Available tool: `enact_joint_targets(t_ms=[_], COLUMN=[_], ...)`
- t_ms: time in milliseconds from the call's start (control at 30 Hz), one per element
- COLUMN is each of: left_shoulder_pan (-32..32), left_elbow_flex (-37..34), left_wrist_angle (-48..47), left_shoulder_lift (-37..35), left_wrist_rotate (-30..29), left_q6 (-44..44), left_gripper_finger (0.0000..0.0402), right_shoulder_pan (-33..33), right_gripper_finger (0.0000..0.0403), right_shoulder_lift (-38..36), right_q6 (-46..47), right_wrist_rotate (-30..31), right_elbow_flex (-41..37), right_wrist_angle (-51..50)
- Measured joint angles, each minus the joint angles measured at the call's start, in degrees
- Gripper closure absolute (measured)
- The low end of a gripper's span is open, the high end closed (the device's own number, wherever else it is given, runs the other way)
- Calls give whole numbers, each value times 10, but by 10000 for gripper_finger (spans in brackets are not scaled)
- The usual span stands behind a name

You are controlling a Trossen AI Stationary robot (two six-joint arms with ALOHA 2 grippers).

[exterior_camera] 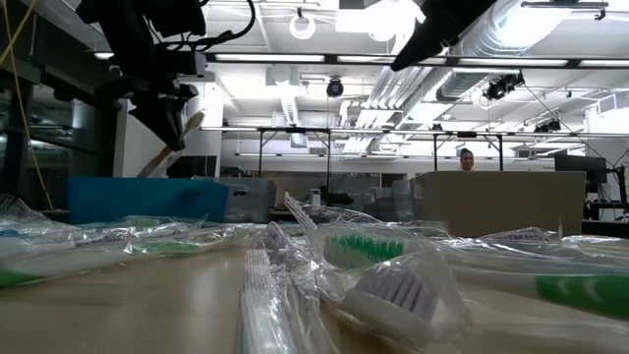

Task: Pick & Place Toothbrushes
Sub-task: Put the orange toothbrush into the blue bin

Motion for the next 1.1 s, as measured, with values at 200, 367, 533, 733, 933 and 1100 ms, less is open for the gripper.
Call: enact_joint_targets(t_ms=[200, 367, 533, 733, 933, 1100], left_shoulder_pan=[0, 0, 0, 0, 0, 0], left_elbow_flex=[0, 0, 0, 0, 0, 0], left_wrist_angle=[-2, -27, -35, -35, -36, -30], left_shoulder_lift=[0, 0, 0, 7, 35, 58], left_wrist_rotate=[0, 14, 19, 19, 40, 27], left_q6=[30, 41, 41, 56, 88, 105], left_gripper_finger=[388, 388, 388, 388, 345, 289], right_shoulder_pan=[-119, -221, -283, -306, -283, -245], right_gripper_finger=[229, 229, 229, 229, 229, 229], right_shoulder_lift=[-2, -2, -2, -1, -1, -4], right_q6=[-66, -99, -104, -104, -100, -68], right_wrist_rotate=[-194, -324, -380, -424, -425, -396], right_elbow_flex=[0, 0, 0, 0, 0, 0], right_wrist_angle=[22, 38, 49, 50, 14, -23])
